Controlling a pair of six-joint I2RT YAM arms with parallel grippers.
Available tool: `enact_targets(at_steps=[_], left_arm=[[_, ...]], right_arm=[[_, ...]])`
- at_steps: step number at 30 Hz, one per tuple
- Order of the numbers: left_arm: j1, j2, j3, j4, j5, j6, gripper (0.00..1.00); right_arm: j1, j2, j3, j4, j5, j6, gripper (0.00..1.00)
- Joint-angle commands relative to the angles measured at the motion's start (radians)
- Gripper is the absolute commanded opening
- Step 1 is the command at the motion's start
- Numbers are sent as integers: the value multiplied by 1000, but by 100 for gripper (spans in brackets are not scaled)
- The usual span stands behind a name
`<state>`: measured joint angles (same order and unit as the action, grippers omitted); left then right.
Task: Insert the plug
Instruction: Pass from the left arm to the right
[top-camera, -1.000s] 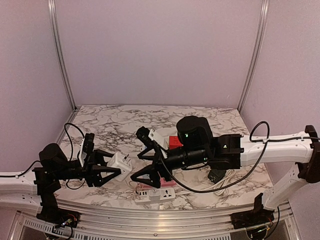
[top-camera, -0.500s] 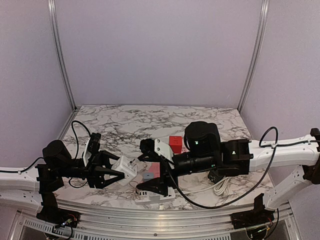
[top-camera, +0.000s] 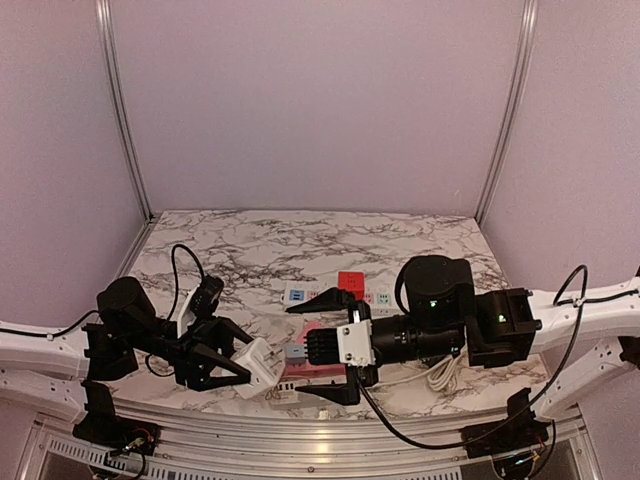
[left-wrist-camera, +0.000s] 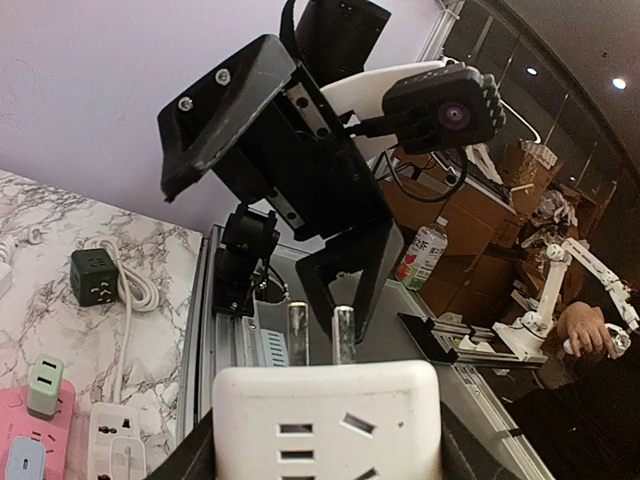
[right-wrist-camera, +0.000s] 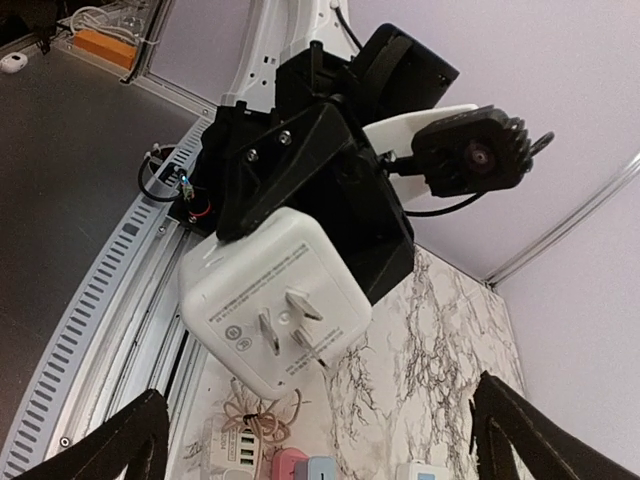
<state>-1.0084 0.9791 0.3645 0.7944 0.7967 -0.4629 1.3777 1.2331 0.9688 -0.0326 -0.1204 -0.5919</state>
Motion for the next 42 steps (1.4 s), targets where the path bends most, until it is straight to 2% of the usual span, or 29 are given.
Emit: enact_targets(at_steps=[1,14,22,31,36,37,38,41,42], left_arm=[[-30,12,34,117,122,-10,19],[-93,105,88,130,181,0,17],[-121,134,117,137,195,5,17],[-141,156,126,138,209,1,17],[-146,161,131,141,207,1,20],[-147,161,132,141,207,1,22],[-147,161,132,141,206,2,27],[-147,162,135,142,196,3,48],[-147,161,132,143,184,3,58]], right_arm=[[45,14,-4,-10,2,-141,98],[66,51,43,23,-109,-160,97],[106,94,33,116,-141,-158,86],[109,97,13,195,-197,-143,56],[109,125,49,136,-205,-152,34],[109,133,56,123,-208,-150,31],[109,140,66,107,-211,-147,29],[109,152,82,82,-209,-134,26],[108,151,82,80,-204,-127,26]])
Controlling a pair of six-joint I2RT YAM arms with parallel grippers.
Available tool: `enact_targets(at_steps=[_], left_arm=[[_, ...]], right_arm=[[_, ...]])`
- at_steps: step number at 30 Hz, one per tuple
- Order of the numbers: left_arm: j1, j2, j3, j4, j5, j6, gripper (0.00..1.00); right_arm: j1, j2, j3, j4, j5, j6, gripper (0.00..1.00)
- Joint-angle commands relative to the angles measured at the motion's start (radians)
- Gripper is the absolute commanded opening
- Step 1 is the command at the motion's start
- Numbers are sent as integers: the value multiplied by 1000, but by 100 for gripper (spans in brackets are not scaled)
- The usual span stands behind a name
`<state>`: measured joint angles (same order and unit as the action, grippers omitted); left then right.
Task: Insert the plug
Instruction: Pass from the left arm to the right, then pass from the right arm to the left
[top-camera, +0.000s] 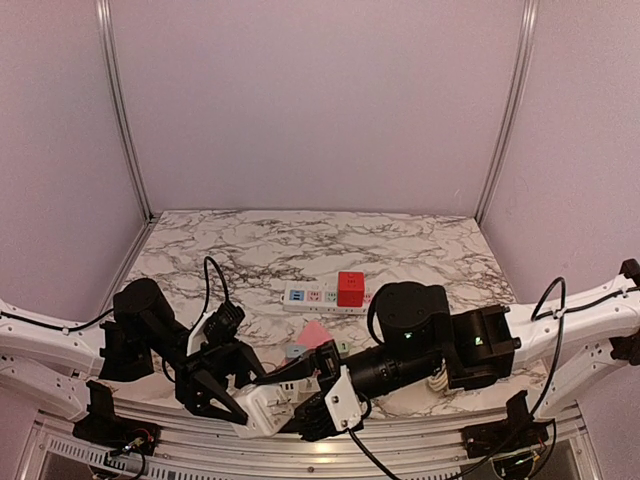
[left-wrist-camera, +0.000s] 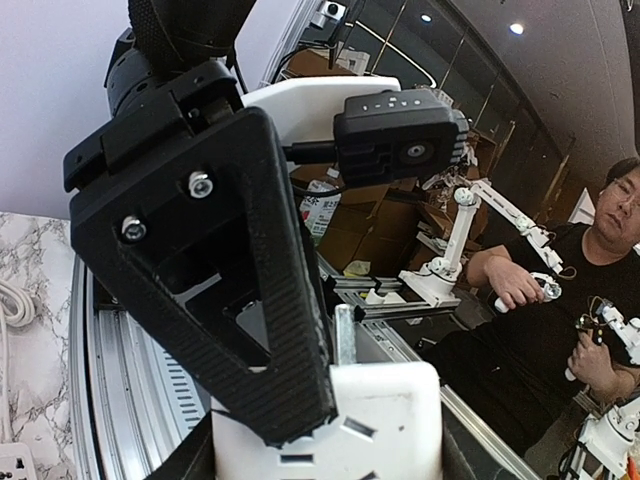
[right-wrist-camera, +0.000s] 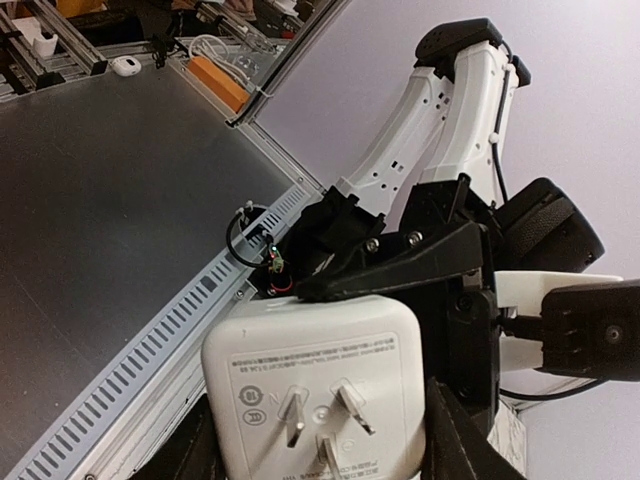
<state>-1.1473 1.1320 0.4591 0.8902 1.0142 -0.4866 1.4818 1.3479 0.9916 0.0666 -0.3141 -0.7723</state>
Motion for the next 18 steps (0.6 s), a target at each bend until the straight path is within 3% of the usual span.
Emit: enact_targets(at_steps=[1,3,4,8,14,18], left_arm=[[-8,4,33,47,-49,28,73],[-7,-10,22,46,-69,27,96],[-6,-25,16,46,-82,25,99],[6,-108,-9,-14,-174,51,99],[13,-255,48,-431,-551,253,99],[13,-302,84,-566,-618,343,99]], right_arm=[[4,33,58,-22,-3,59,26],[4,17,54,-37,13,69,26],[5,7,53,-48,27,76,26],[5,-58,39,-101,71,119,23],[5,-138,14,-170,164,256,23],[-3,-157,15,-235,229,395,24]])
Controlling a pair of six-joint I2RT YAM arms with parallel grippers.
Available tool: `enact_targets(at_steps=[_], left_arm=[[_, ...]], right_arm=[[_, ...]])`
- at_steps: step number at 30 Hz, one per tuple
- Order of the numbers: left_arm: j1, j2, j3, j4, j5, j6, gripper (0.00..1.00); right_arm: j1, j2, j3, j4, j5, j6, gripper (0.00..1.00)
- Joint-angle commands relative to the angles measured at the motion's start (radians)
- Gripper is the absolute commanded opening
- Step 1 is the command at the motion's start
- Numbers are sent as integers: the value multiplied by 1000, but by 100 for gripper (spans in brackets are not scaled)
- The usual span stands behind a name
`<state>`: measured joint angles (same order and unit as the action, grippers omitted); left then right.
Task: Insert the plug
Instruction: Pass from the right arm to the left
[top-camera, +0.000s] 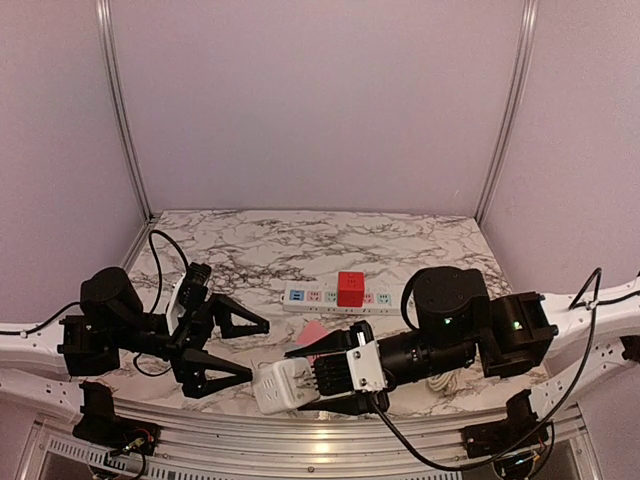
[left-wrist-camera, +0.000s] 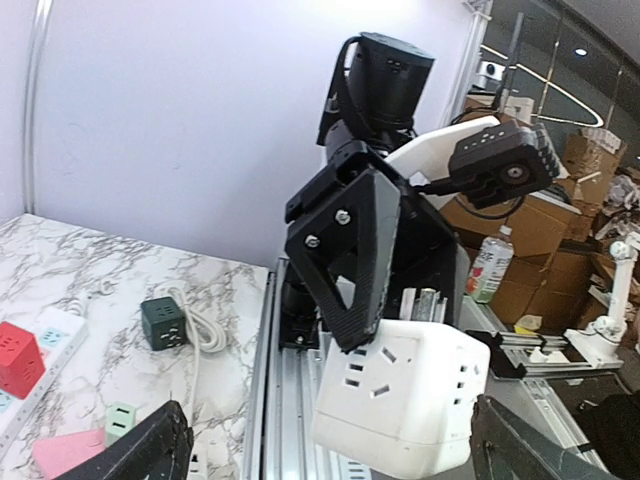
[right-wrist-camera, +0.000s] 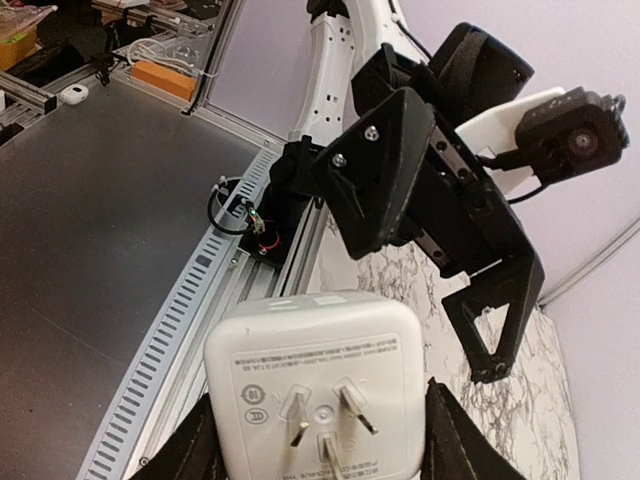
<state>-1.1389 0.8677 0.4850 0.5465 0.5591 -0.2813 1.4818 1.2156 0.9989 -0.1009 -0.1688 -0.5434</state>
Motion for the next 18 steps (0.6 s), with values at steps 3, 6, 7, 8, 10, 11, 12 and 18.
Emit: enact_targets(at_steps=[3,6,7,8,10,11,12,18], left_arm=[[4,-33,107,-318,-165,199,99],[4,13,176,-418,-145,264,99],[4,33,197,-446,-133,275,99],[4,54,213,-466,-120,309,99],[4,97,235,-483,-101,334,99],[4,118,240,-482,-88,339,99],[4,139,247,-482,-72,342,99],[2,284,305,-498,-64,371,99]], right_arm=[[-34,-29,18,-121,89,275,26],[-77,-42,16,-153,68,341,27],[-91,-47,13,-161,69,356,27],[-108,-51,11,-166,77,372,28],[-143,-49,11,-185,104,400,28],[-158,-45,12,-195,116,407,28],[-169,-42,12,-206,126,410,27],[-180,-27,12,-228,118,401,28]])
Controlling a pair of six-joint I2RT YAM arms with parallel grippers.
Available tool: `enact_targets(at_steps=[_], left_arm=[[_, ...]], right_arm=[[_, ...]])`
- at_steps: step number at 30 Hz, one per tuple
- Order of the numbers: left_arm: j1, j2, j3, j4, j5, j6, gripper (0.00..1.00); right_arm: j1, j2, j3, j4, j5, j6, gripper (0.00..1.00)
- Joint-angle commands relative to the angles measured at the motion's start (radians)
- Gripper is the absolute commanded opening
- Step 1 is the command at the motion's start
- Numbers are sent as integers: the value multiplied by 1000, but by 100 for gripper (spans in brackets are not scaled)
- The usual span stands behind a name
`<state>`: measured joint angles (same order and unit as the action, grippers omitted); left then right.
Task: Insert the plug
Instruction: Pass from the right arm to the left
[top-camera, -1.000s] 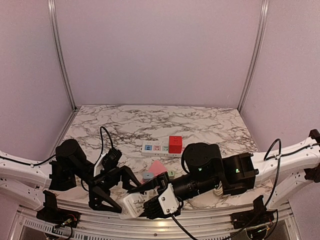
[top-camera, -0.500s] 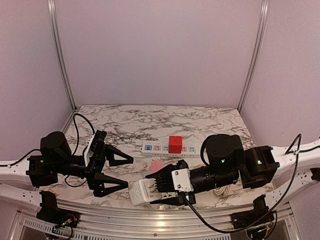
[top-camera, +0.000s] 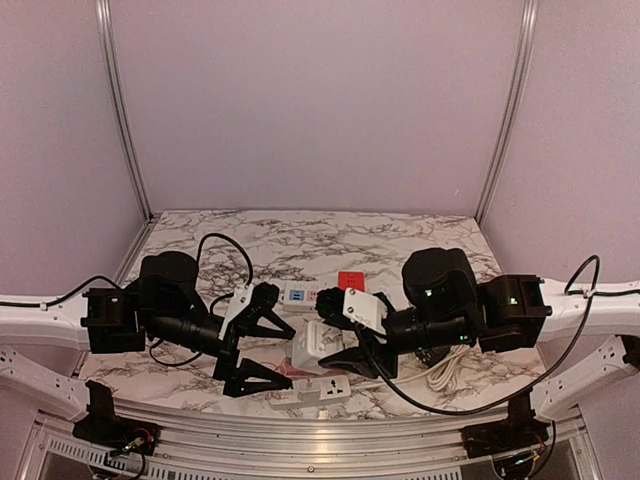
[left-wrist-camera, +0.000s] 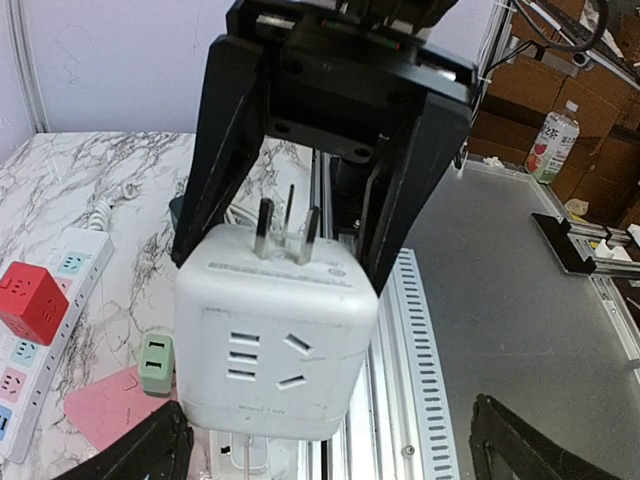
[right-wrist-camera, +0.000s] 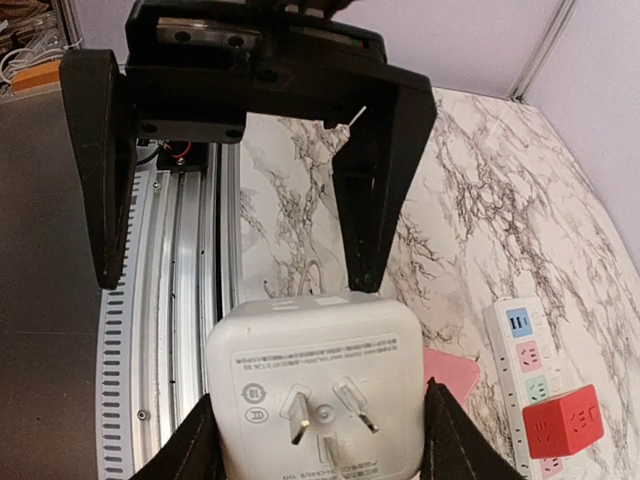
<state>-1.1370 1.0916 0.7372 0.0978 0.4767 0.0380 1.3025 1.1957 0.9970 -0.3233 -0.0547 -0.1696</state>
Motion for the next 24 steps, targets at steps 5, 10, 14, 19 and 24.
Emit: enact_targets(at_steps=[5,10,14,19,24], left_arm=[[0,107,87,-56,-15,90,99],[0,166,140,-94,3,133,97],[0,206,163,-96,18,149,85],[0,235,185,-142,31,163,65],[0,238,187,-143,27,174,49]], right_arm=[[0,-10,7,-15,0,25,28],[-1,-6,-1,-11,-17,31,29],[0,2,-4,-7,-20,37,28],[-1,5,-7,-3,-20,41,29],[-3,17,-8,-4,-17,40,30]])
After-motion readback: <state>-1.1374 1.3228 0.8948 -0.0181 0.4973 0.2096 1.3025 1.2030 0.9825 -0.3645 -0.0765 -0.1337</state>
